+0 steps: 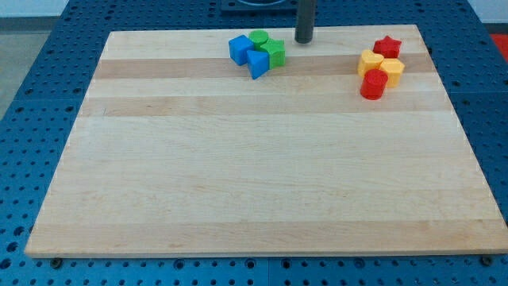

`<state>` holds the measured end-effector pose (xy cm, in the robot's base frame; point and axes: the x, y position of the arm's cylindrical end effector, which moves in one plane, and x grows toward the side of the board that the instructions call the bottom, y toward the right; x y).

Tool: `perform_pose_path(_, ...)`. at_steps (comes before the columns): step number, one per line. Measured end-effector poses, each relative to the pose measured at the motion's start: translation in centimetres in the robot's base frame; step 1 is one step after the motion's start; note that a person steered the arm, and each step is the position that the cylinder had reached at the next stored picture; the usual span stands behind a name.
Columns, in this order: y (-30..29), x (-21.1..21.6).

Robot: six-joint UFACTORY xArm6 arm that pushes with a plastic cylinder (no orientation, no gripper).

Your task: Separate blue blocks from green blocks

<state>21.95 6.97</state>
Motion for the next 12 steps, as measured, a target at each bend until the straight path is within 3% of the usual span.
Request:
perform_pose_path(5,-9.8,-2.7)
perform_pose_path(12,-13.3,-0.2)
